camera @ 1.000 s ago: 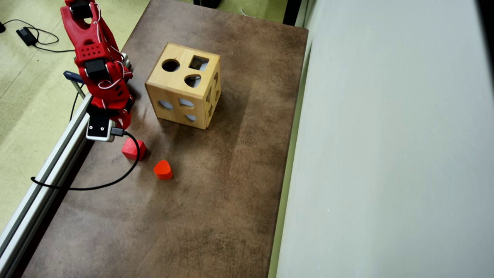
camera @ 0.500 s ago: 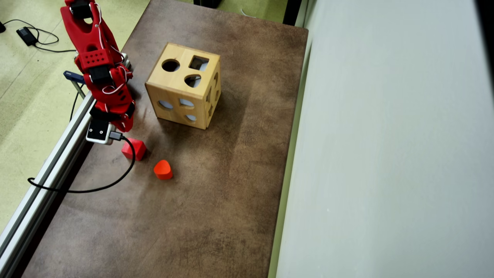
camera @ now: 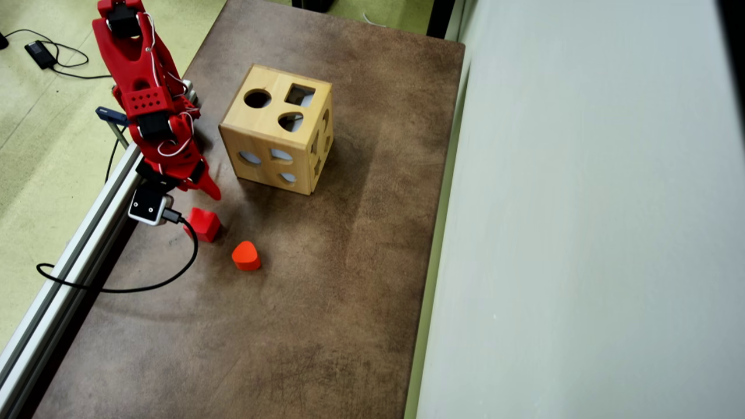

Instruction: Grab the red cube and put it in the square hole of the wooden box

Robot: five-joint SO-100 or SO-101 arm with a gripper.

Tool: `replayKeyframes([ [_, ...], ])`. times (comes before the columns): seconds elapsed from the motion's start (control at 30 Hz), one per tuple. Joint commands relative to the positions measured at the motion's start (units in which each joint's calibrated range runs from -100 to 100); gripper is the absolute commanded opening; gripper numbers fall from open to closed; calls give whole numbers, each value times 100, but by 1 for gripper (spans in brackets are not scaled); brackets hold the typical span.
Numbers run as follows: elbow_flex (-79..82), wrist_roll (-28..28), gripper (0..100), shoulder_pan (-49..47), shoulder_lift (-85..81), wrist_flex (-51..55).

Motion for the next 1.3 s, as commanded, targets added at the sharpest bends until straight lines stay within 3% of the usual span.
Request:
replayKeyframes([
  [0.0,-533,-49,39,24,190,76],
  [0.6,-1821,-54,39,232,1829,-13],
  [1.27,-2000,-54,39,477,1795,-13],
])
